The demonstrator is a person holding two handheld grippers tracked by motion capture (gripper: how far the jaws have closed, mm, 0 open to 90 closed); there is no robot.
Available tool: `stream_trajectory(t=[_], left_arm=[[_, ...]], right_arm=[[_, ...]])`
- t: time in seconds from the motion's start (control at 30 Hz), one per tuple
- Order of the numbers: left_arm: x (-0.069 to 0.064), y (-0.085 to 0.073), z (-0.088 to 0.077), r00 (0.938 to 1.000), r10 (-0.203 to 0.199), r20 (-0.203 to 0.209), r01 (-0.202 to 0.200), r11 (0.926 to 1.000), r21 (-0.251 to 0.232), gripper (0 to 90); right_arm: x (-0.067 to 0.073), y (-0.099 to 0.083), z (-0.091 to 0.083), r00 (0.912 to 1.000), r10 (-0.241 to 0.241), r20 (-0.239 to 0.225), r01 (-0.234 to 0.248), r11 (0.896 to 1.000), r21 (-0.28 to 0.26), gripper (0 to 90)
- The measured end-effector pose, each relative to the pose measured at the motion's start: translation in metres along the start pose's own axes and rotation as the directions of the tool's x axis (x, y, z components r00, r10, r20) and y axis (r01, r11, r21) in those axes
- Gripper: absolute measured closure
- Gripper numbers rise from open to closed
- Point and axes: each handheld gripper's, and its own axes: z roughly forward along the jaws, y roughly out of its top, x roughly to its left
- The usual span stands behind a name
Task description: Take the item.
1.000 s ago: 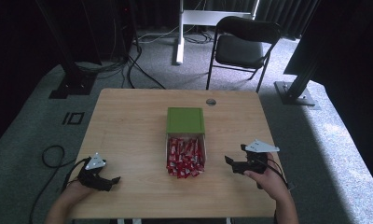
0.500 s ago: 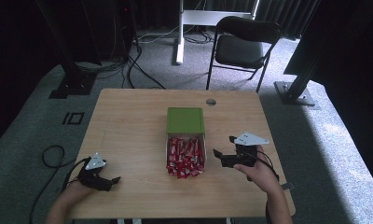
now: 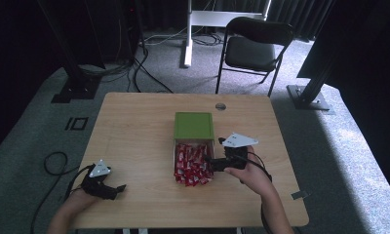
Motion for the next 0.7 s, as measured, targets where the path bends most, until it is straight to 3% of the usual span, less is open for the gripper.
stream_trajectory(t=[0.43, 0.7], left_arm=[[0.000, 0.000, 0.000, 1.0000, -0.001, 0.000, 0.001, 1.0000, 0.000, 1.5], [0.000, 0.000, 0.000, 1.0000, 0.000, 0.000, 0.000, 1.0000, 0.001, 1.5]], right_arm=[[0.025, 0.011, 0.031, 0.9961, -0.023, -0.085, 0.025, 0.999, 0.023, 19.5], [0.038, 0.003, 0.046, 0.9907, -0.074, -0.114, 0.083, 0.993, 0.078, 21.8]])
